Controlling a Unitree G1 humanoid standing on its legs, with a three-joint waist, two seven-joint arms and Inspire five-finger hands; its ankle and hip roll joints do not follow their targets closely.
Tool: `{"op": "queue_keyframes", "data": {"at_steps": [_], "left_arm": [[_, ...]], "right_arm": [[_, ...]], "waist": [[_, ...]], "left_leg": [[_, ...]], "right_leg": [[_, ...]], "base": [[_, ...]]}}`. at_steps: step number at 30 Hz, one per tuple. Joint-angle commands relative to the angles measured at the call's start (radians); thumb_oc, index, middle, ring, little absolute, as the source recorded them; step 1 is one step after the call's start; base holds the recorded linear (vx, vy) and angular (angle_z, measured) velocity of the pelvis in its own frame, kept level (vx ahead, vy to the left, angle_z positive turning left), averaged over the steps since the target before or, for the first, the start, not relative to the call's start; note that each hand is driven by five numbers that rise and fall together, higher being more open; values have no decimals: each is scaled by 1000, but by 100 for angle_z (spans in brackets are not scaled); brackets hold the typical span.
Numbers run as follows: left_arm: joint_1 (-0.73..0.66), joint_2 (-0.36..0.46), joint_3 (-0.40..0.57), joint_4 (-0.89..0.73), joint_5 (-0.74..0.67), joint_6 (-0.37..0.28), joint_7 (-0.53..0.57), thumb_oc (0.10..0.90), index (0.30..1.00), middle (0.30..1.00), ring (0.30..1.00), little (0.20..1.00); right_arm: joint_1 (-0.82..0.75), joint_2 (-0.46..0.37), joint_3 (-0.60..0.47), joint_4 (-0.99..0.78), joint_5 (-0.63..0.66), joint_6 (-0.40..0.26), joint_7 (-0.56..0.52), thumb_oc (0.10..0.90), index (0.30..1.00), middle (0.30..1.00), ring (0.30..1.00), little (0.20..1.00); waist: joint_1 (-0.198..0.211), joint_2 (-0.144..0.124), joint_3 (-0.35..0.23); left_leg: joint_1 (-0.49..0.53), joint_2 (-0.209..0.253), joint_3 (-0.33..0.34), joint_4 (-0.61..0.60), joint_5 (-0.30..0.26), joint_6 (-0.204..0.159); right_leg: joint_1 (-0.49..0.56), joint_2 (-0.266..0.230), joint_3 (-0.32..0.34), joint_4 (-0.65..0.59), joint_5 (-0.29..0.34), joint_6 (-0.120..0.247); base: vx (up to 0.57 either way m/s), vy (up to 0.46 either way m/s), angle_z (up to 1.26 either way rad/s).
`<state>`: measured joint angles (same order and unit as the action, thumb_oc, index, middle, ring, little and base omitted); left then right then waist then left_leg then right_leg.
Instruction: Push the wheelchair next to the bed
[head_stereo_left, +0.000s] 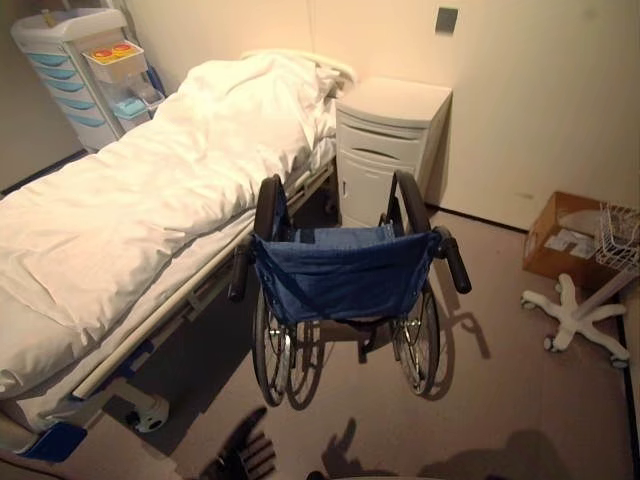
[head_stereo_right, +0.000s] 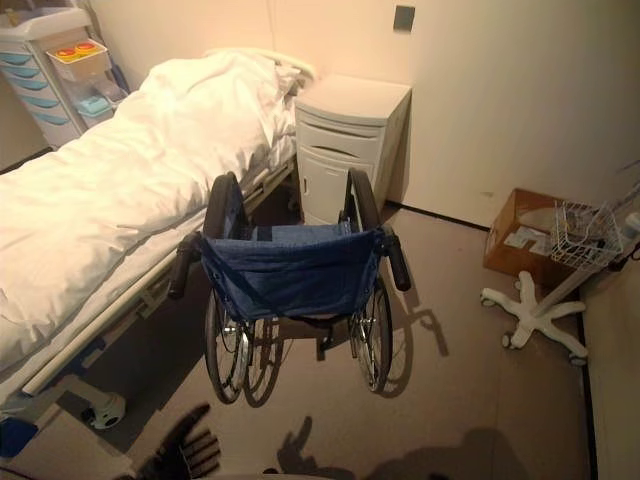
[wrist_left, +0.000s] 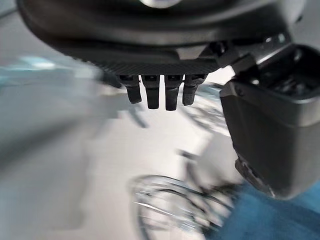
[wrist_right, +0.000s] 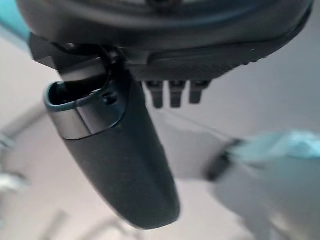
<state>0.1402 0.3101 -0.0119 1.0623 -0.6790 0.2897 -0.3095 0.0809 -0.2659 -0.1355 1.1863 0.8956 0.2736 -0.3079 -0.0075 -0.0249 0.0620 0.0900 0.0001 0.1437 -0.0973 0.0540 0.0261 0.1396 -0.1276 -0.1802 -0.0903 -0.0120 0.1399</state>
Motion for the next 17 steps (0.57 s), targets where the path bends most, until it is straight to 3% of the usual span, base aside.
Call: {"op": "queue_keyframes", "data": {"at_steps": [1, 5, 9, 17], "left_arm": [[-100, -9, 0, 120, 36, -62, 22, 800, 900, 900, 900, 900], [-110, -50, -20, 221, 78, -83, 84, 800, 900, 900, 900, 900], [-115, -63, -6, 252, 50, -35, 149, 800, 900, 900, 900, 900], [-115, -88, -35, 263, 69, -27, 182, 800, 900, 900, 900, 900]], "right_arm": [[-51, -41, 50, 98, -129, 29, 176, 800, 900, 900, 900, 900], [-46, -18, 108, 151, -236, 35, 294, 800, 900, 900, 900, 900], [-45, 2, 147, 145, -290, 36, 348, 800, 900, 900, 900, 900], [-44, 32, 211, 154, -399, 31, 420, 800, 900, 900, 900, 900]], "waist": [[36, 39, -1], [31, 35, -9], [27, 33, -11], [26, 32, -18]], "left_leg": [[18, 4, -4, 26, -87, -45], [15, 6, -2, 24, -87, -48], [16, 5, -4, 23, -90, -48], [16, 5, -3, 24, -92, -48]], "right_leg": [[-58, 50, -38, 64, -1, -13], [-62, 48, -41, 61, 2, -12], [-62, 47, -40, 61, 2, -12], [-62, 45, -47, 64, 2, -14]], "base": [[0, 0, 0], [0, 0, 0], [0, 0, 0], [3, 0, 2]]}}
